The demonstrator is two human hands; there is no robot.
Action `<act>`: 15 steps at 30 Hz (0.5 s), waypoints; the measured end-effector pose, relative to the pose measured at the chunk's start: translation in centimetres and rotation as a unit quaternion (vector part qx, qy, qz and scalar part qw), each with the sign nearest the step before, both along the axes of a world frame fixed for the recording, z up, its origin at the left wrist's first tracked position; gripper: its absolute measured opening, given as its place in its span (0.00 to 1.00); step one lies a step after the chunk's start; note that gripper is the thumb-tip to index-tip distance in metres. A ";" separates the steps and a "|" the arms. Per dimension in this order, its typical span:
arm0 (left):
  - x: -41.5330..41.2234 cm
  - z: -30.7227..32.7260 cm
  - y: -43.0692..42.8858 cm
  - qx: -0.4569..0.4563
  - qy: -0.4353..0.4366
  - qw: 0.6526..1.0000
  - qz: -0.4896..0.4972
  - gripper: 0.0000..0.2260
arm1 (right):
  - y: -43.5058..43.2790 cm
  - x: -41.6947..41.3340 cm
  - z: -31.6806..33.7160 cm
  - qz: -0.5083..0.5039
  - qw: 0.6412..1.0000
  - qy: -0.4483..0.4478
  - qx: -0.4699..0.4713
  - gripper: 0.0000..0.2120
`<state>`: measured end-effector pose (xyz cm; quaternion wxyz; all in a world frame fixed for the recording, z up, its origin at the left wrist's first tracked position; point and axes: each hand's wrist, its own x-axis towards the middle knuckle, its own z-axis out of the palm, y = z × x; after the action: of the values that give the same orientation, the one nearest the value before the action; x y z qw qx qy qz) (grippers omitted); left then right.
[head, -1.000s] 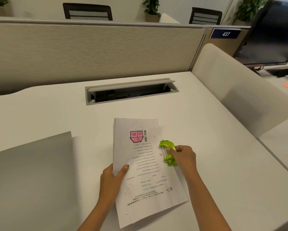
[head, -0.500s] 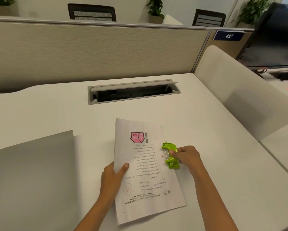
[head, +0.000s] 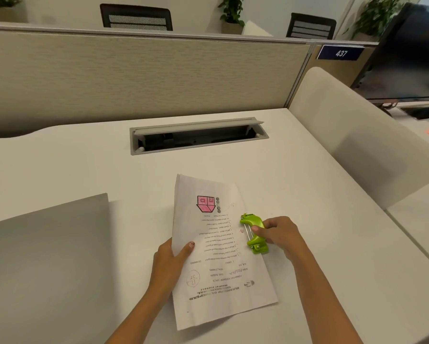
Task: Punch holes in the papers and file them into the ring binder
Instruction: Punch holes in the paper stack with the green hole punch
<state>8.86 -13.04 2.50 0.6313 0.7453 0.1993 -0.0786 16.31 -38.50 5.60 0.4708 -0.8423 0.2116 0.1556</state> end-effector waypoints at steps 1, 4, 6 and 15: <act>0.0 0.0 0.0 0.000 0.001 1.000 -0.002 0.11 | 0.0 0.0 0.0 -0.002 1.000 0.000 -0.002 0.13; -0.1 0.1 0.0 -0.005 0.001 1.000 0.002 0.11 | 0.0 -0.1 -0.1 -0.006 1.000 -0.003 0.004 0.12; -0.1 0.2 -0.1 -0.007 0.002 1.000 0.006 0.10 | -0.2 -0.1 -0.1 -0.018 1.000 -0.003 0.022 0.12; 0.2 -0.2 0.0 -0.042 0.041 0.998 0.018 0.14 | -1.0 0.4 1.2 -0.047 0.995 0.035 0.077 0.14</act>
<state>9.06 -13.02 2.30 0.6545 0.7108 0.2351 -0.1056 16.67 -39.46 6.77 0.5329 -0.7869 0.2547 0.1786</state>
